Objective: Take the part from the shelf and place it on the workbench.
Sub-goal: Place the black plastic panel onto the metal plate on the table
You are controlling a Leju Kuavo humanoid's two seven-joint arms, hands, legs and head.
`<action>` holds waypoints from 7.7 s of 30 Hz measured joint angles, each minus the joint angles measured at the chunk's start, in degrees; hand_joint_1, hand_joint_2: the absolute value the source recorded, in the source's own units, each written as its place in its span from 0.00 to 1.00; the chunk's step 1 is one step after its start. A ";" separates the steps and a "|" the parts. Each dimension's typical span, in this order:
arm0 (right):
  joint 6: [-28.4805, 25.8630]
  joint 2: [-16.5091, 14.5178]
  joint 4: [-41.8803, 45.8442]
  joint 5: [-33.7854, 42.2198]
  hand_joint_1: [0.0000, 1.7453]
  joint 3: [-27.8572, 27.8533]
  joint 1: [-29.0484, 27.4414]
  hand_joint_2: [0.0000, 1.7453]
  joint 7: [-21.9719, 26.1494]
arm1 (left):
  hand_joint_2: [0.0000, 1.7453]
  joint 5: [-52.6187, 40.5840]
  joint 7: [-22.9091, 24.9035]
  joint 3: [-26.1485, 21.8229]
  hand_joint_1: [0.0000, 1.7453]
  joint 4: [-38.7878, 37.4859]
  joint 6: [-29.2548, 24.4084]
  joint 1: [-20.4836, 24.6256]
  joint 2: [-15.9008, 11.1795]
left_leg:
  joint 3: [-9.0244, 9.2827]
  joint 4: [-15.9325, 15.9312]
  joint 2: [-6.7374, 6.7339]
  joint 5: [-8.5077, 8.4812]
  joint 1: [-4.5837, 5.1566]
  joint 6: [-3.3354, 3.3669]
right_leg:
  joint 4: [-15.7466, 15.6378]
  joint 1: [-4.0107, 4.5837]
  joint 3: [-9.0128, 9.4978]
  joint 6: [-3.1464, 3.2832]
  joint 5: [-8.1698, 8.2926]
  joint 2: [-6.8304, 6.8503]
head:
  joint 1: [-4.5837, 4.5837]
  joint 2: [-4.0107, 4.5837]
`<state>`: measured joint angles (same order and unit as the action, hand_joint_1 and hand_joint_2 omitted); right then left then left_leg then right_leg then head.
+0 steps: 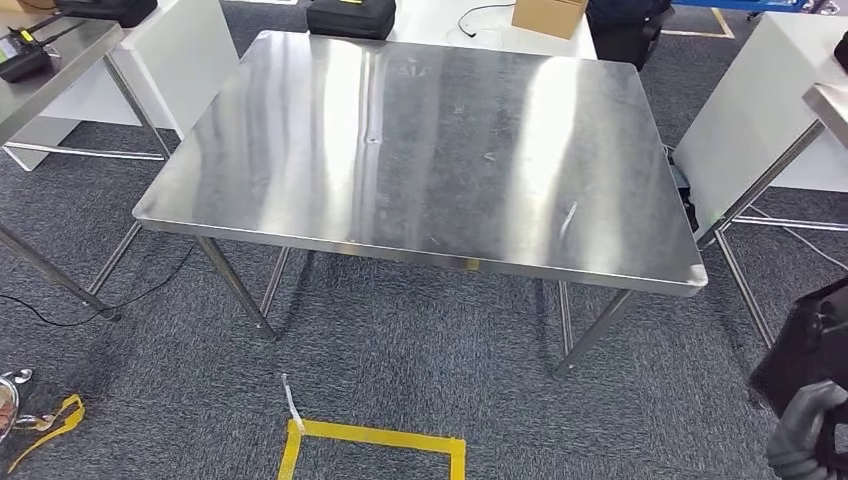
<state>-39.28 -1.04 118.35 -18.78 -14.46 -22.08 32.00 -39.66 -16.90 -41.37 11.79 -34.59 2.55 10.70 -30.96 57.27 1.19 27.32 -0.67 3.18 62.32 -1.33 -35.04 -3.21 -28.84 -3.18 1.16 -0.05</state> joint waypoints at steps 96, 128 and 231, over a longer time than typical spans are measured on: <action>0.02 -4.67 2.21 -3.35 0.98 -3.77 -1.13 1.00 -0.53 | 1.00 -1.95 1.34 0.86 0.00 0.45 -0.35 0.23 -0.26 | -9.58 17.48 -1.56 6.63 -0.03 -2.82 | -4.98 -0.40 5.94 2.30 -0.18 2.76 | -0.09 0.01; 0.02 -4.80 2.23 -2.75 0.98 -4.12 -1.64 1.00 -0.44 | 1.00 -1.75 1.16 0.83 0.00 0.48 -0.20 0.05 -0.27 | -7.60 13.75 -1.06 8.75 -0.04 -3.09 | -4.24 -0.50 6.41 2.29 -1.13 2.85 | -0.58 0.01; 29.81 17.44 -62.65 -64.93 0.98 48.50 51.42 1.00 -42.41 | 1.00 -19.83 17.39 21.45 0.00 1.57 5.68 5.96 0.14 | 4.47 0.42 -0.71 5.47 1.77 0.06 | -3.02 1.06 1.28 1.20 2.56 2.59 | -1.32 0.01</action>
<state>-9.47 16.40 55.70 -83.71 34.04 29.34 -10.40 -59.49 0.50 -19.92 13.35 -28.91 8.51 10.84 -26.49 57.69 0.48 32.80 1.10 3.24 59.31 -0.27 -33.75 -2.01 -26.28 -0.59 -0.15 -0.04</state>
